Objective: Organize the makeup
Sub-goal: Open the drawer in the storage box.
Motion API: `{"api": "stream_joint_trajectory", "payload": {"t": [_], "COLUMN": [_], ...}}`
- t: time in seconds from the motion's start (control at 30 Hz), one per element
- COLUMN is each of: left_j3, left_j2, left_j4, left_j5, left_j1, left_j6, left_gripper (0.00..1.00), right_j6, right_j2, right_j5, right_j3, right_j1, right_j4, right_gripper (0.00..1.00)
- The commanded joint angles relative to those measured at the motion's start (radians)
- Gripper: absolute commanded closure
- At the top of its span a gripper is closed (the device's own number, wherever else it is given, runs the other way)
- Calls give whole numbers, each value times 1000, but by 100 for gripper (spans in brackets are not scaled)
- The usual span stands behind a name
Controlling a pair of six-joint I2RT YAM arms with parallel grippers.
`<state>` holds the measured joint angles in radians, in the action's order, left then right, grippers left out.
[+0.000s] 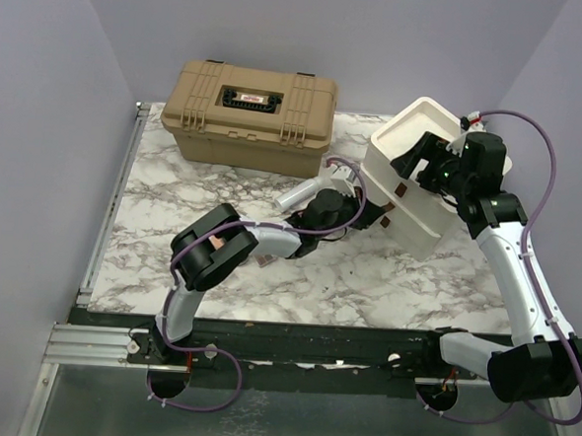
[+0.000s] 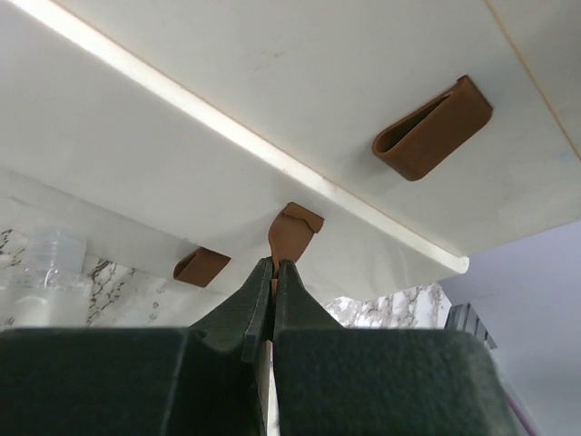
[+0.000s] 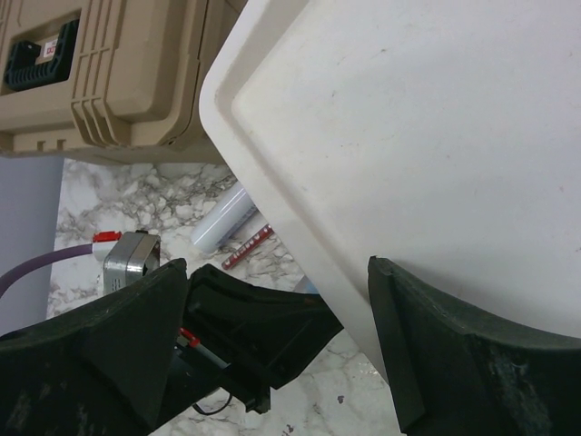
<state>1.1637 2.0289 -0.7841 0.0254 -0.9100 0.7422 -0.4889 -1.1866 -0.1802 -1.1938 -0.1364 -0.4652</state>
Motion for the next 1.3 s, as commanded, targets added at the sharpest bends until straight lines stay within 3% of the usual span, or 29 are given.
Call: {"api": "stream_joint_trajectory", "payload": {"t": [0.0,0.23,0.27,0.33,0.4,0.5,0.73,1.27], "left_j3": [-42,-33,-25,4,39,108,223,185], "left_j2": [-43,-71,-68,-54,-42,-9,75,86], "left_j4": [14,51,56,82,137,211,261,262], "left_j5": [-12,48,55,54,21,17,68,36], "left_j1": [0,-6,-7,-7,-5,-1,8,-7], "left_j6": [-24,-135,-141,-140,-141,-167,-137,-133], "left_gripper": [100,99,94,70,55,46,46,59], "right_j6": [14,47,51,55,56,54,42,26], "right_j2": [-29,-42,-42,-41,-37,-27,-19,-11], "right_j5": [29,66,62,57,55,43,19,-1], "right_j3": [15,17,17,15,12,12,13,19], "right_j1": [-7,-8,-8,-7,-8,-8,-7,-8], "right_j4": [-137,-152,-153,-156,-160,-159,-147,-139], "right_gripper": [13,13,13,13,13,13,13,13]}}
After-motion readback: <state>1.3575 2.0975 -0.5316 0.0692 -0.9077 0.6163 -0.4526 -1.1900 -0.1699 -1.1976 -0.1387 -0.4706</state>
